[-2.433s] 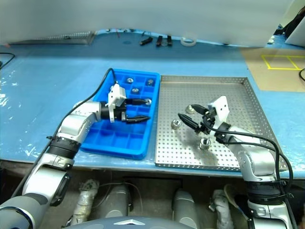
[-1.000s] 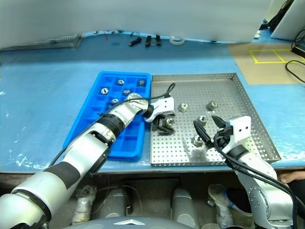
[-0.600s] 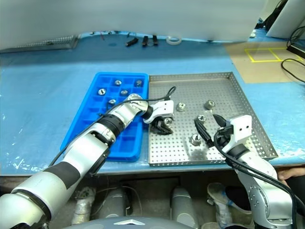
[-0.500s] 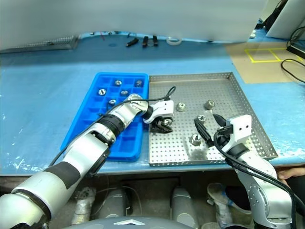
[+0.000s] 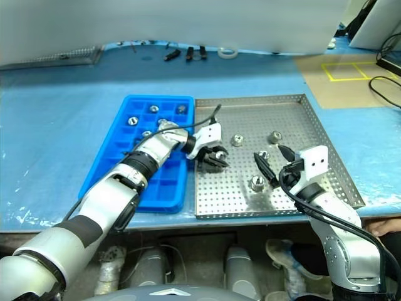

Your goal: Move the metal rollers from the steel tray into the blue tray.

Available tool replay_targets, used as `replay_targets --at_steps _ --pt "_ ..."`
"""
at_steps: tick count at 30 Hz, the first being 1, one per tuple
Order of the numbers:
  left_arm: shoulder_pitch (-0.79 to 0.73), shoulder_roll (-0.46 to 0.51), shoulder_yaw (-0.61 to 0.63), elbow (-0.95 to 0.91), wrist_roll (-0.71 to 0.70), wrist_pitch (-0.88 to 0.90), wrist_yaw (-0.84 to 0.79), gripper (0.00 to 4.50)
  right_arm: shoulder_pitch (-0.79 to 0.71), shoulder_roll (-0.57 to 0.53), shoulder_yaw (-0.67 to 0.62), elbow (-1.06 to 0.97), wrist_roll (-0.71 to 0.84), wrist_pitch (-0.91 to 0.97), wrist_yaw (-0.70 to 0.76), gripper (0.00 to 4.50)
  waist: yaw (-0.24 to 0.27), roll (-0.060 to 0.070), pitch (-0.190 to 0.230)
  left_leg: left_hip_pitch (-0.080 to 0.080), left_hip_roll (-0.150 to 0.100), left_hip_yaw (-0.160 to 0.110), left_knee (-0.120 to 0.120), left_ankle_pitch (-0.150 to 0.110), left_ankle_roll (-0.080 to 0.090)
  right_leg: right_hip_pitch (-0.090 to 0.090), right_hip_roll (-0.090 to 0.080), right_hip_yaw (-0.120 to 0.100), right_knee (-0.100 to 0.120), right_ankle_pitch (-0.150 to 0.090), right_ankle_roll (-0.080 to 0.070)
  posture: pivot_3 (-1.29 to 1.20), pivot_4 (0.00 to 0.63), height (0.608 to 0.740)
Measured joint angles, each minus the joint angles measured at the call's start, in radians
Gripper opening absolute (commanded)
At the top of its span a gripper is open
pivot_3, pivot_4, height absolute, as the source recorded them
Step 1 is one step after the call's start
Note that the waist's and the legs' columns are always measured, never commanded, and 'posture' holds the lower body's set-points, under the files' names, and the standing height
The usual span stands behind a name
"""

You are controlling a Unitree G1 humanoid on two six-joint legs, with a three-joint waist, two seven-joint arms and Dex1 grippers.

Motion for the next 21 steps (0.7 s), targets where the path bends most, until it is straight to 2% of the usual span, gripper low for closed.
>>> replay_targets --at_steps 6,11,15,21 --pt "0.068 0.102 0.084 -0.28 -0.153 0.157 -0.103 1.7 -0.092 -0.046 0.05 0.0 0.02 0.038 0.066 3.96 0.004 0.0 0.0 0.001 0.0 0.003 0.0 -0.001 0.001 0.0 0.0 0.001 0.0 0.0 0.0 -0.27 0.15 0.74" --pt "0.195 0.206 0.135 -0.537 -0.212 0.303 -0.047 1.7 -0.257 -0.054 0.129 0.04 0.041 0.061 0.136 3.96 0.012 0.001 0.0 0.001 0.002 0.003 -0.002 0.0 0.0 -0.001 0.0 0.001 0.001 0.0 0.0 -0.14 0.15 0.74" --pt "0.344 0.252 0.235 -0.749 -0.232 0.412 0.156 1.7 -0.396 -0.045 0.209 0.146 0.039 0.063 0.21 3.96 0.041 0.001 0.0 -0.001 0.002 0.003 -0.002 0.0 0.0 -0.002 0.0 0.0 0.0 0.0 0.0 0.01 0.15 0.74" --pt "0.472 0.297 0.364 -0.92 -0.24 0.511 0.4 1.7 -0.525 -0.015 0.282 0.32 0.018 0.04 0.304 3.96 0.109 0.001 0.0 -0.005 0.002 0.0 -0.001 0.001 -0.002 -0.004 0.0 -0.006 0.001 0.0 0.0 0.18 0.15 0.74"
